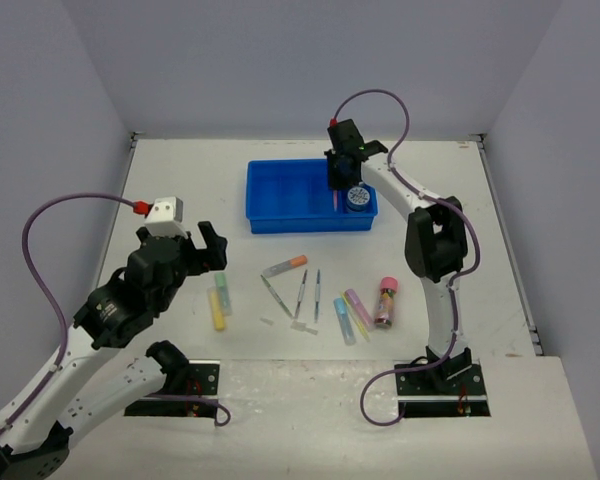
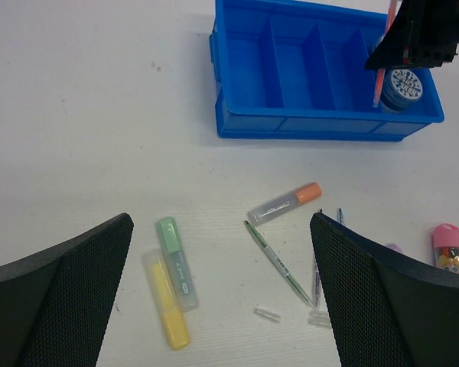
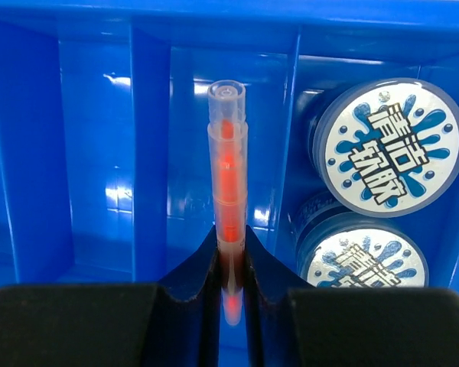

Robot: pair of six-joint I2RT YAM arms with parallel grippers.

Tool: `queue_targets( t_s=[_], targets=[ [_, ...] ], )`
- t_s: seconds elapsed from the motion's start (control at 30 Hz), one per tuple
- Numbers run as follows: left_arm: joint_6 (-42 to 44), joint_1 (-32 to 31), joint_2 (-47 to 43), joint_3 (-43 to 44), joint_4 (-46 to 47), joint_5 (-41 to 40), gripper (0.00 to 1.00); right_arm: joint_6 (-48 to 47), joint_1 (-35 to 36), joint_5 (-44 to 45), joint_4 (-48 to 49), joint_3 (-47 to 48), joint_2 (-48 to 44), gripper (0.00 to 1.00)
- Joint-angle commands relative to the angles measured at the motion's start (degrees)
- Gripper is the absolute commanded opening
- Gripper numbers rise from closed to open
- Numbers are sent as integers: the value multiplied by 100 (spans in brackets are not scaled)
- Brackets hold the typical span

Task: Sort the stationery into containers
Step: Place the pen in the storage box, then pick up the pen from the center of the board.

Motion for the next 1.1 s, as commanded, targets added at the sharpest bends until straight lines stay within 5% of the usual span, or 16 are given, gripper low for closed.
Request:
queue_targets(
  t_s=[0.0,0.13,0.33,0.5,0.67,0.87,1.07],
  targets=[
    [55,-4,27,-61,126,-192,100,42,28,-49,63,86,-140,25],
    [79,2,95,-58,141,-158,100,-34,37,21,-166,427,-119,38],
    [62,-4,57,-84,152,-185,100,-127,68,216,-530,774,-496,40],
    [-58,-4,76,-108,130,-301,100,45,569,478,-135,-881,-2153,37],
    [-223,128,285,-40,-20,-579,100,870,1689,1066,532,-3184,-3683,45],
    [-302,205,310,-58,-126,-592,100,2075,2724,1482,820,-4538,-3999,38],
    [-358,198,327,-82,-164,-629,100,2635,2897,1402,922,-4862,-3479,35]
  ],
)
